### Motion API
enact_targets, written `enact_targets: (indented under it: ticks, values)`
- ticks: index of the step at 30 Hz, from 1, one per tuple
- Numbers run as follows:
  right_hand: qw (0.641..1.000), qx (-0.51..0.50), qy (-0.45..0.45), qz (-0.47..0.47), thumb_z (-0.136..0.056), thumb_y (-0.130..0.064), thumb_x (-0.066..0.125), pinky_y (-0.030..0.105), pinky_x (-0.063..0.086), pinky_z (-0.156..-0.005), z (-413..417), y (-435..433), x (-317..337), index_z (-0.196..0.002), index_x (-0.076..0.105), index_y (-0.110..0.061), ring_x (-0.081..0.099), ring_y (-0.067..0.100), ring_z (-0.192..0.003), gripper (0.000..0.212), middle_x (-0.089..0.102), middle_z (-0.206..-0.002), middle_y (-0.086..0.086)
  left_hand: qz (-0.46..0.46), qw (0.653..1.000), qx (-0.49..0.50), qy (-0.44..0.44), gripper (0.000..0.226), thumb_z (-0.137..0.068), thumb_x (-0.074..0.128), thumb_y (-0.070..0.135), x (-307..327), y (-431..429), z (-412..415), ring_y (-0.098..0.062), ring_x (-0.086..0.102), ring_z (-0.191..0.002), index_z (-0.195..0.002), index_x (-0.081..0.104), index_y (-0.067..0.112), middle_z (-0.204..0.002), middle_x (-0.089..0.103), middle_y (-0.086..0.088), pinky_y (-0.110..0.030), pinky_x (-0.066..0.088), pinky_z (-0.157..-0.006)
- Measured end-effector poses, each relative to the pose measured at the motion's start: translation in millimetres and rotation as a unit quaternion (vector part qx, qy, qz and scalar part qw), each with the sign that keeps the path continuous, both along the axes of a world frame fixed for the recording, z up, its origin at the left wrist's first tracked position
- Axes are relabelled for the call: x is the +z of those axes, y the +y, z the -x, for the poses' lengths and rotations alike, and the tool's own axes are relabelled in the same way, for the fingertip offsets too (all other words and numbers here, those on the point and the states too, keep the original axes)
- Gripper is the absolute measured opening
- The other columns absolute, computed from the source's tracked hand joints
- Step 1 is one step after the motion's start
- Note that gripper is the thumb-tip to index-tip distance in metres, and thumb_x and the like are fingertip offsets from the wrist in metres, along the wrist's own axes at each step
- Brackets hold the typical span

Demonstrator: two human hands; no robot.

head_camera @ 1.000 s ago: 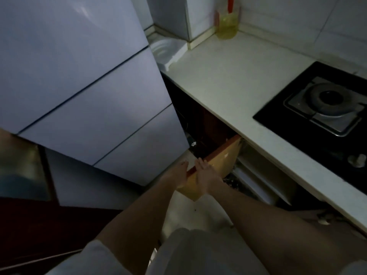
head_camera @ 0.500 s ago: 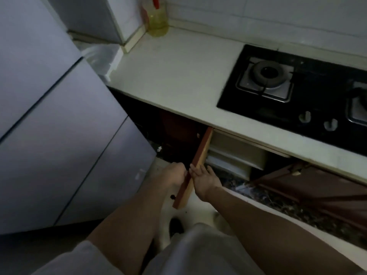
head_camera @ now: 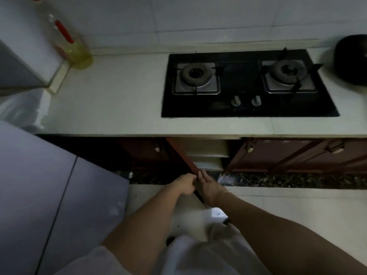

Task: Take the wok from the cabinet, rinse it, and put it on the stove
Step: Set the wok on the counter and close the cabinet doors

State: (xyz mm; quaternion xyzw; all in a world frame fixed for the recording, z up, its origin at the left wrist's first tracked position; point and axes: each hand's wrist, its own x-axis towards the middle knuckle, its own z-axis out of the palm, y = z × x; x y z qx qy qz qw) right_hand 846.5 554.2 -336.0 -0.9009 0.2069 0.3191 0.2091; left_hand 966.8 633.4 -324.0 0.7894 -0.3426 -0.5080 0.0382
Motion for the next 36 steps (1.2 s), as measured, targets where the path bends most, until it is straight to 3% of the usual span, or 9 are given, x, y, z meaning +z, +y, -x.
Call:
enact_targets:
  ticks: [3, 7, 18, 20, 23, 25, 28, 33, 36]
  values:
    - [0.998, -0.042, -0.027, 0.044, -0.099, -0.009, 0.032, 0.041, 0.008, -0.125, 21, -22, 0, -0.156, -0.011, -0.002, -0.007, 0.032, -0.153, 0.072, -0.017, -0.165, 0.015, 0.009, 0.999, -0.006, -0.036, 0.053, -0.096, 0.057, 0.026, 0, -35, 10, -0.030, 0.053, -0.130, -0.148, 0.045, 0.020, -0.147, 0.052, -0.010, -0.040, 0.043, -0.109]
    - [0.995, -0.047, -0.040, 0.078, -0.100, -0.014, 0.030, 0.042, 0.005, -0.124, 41, -58, -3, -0.155, -0.010, 0.002, -0.009, 0.033, -0.153, 0.070, -0.016, -0.164, 0.019, -0.009, 0.997, -0.038, -0.071, 0.066, -0.101, 0.053, 0.027, 4, -81, 21, -0.032, 0.038, -0.143, -0.158, 0.024, 0.010, -0.159, 0.034, -0.015, -0.034, 0.035, -0.114]
    - [0.987, -0.113, -0.105, 0.042, -0.100, -0.010, 0.035, 0.032, 0.008, -0.123, 52, -108, 4, -0.158, 0.011, -0.006, 0.009, 0.024, -0.154, 0.063, 0.004, -0.167, 0.011, -0.035, 0.990, -0.101, -0.087, 0.051, -0.095, 0.057, 0.037, -1, -155, 23, -0.032, 0.055, -0.127, -0.138, 0.053, 0.010, -0.142, 0.055, -0.016, -0.039, 0.046, -0.104]
    - [0.981, -0.142, -0.126, 0.037, -0.100, -0.011, 0.039, 0.033, 0.022, -0.120, 51, -109, 9, -0.156, 0.025, -0.009, 0.025, 0.027, -0.150, 0.058, 0.022, -0.164, 0.010, -0.033, 0.989, -0.114, -0.091, 0.048, -0.095, 0.056, 0.039, -1, -160, 21, -0.033, 0.059, -0.121, -0.133, 0.057, 0.009, -0.137, 0.058, -0.017, -0.041, 0.049, -0.100]
    - [0.959, -0.263, -0.098, 0.032, -0.097, -0.014, 0.042, 0.034, 0.050, -0.092, 35, -116, 3, -0.133, 0.054, -0.008, 0.061, 0.027, -0.116, 0.038, 0.060, -0.134, 0.012, -0.026, 0.981, -0.160, -0.102, 0.048, -0.097, 0.051, 0.038, -5, -175, 6, -0.034, 0.056, -0.124, -0.136, 0.054, 0.010, -0.140, 0.055, -0.017, -0.042, 0.048, -0.103]
    - [0.902, -0.424, -0.069, -0.030, -0.098, -0.015, 0.043, 0.030, 0.047, -0.081, 23, -127, -2, -0.123, 0.058, -0.003, 0.062, 0.025, -0.103, 0.032, 0.064, -0.119, 0.015, -0.019, 0.975, -0.189, -0.113, 0.048, -0.098, 0.050, 0.037, -7, -185, -1, -0.033, 0.054, -0.128, -0.138, 0.050, 0.011, -0.143, 0.053, -0.016, -0.042, 0.045, -0.106]
    - [0.765, -0.604, -0.133, -0.178, -0.096, -0.002, 0.043, 0.034, 0.054, -0.075, 4, -148, -3, -0.119, 0.058, 0.004, 0.063, 0.031, -0.100, 0.029, 0.065, -0.110, 0.017, 0.013, 0.964, -0.228, -0.136, 0.046, -0.097, 0.052, 0.037, -10, -196, -6, -0.034, 0.055, -0.127, -0.136, 0.052, 0.012, -0.140, 0.056, -0.016, -0.040, 0.046, -0.102]
    - [0.578, -0.729, -0.239, -0.279, -0.093, 0.011, 0.033, 0.036, 0.051, -0.081, -27, -156, 3, -0.130, 0.055, 0.003, 0.058, 0.031, -0.100, 0.043, 0.062, -0.122, 0.021, 0.059, 0.947, -0.279, -0.147, 0.051, -0.096, 0.055, 0.033, -11, -194, -15, -0.032, 0.053, -0.131, -0.143, 0.044, 0.020, -0.146, 0.052, -0.011, -0.042, 0.044, -0.104]
    - [0.527, -0.751, -0.261, -0.300, -0.092, 0.015, 0.031, 0.032, 0.051, -0.077, -33, -160, 0, -0.138, 0.050, -0.007, 0.056, 0.029, -0.101, 0.054, 0.060, -0.124, 0.016, 0.072, 0.939, -0.294, -0.163, 0.060, -0.096, 0.056, 0.029, -12, -196, -21, -0.030, 0.052, -0.133, -0.152, 0.033, 0.026, -0.152, 0.047, -0.005, -0.041, 0.043, -0.107]
